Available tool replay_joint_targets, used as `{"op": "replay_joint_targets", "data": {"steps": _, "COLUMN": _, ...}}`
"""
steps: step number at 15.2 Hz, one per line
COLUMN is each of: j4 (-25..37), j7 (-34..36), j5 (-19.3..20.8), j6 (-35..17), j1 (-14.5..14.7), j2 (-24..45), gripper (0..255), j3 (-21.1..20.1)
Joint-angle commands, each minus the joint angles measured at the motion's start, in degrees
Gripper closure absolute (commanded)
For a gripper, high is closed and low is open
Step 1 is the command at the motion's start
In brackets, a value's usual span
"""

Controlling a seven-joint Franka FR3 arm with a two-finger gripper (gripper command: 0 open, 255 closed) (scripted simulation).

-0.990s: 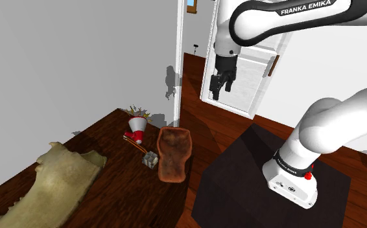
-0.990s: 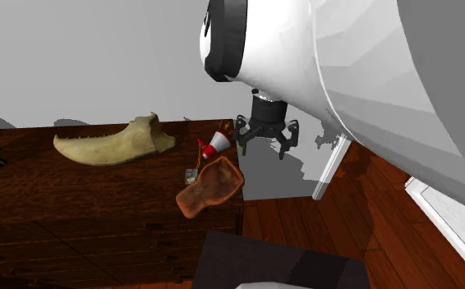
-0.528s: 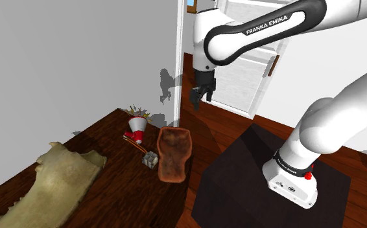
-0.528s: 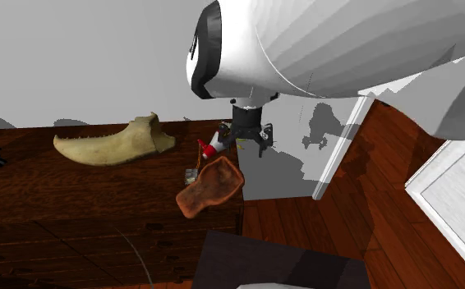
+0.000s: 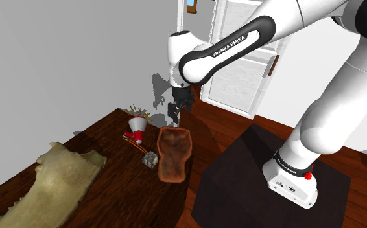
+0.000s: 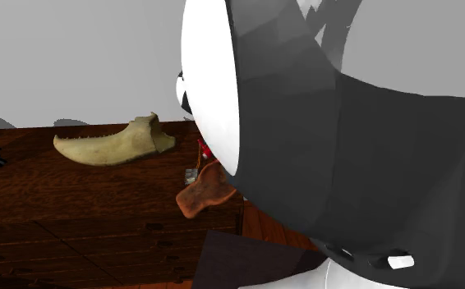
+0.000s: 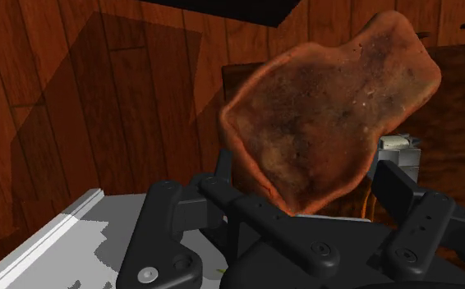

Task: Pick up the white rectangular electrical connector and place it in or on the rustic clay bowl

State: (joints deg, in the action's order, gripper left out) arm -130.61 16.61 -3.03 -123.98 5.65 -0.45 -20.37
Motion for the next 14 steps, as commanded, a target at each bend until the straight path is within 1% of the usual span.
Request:
{"op": "replay_joint_targets", "data": {"steps": 1, "j4": 2.58, "j7": 1.80, "j5": 1.88, "j6": -1.84, "j1": 0.60, "j2": 4.48, "gripper": 0, "j3": -0.63}}
{"op": "replay_joint_targets", "data": {"steps": 7, "j4": 12.46, "j7": 7.12, "j5": 8.34, "j6": -5.17, "j1": 4.00, "j2": 18.25, "gripper": 0, "j3": -0.67}}
{"op": "replay_joint_targets", "data": {"steps": 14, "j4": 27.46, "j7": 11.05, "j5": 14.22, "j6": -5.50, "j1": 9.78, "j2": 33.98, "gripper": 0, "j3": 1.23}}
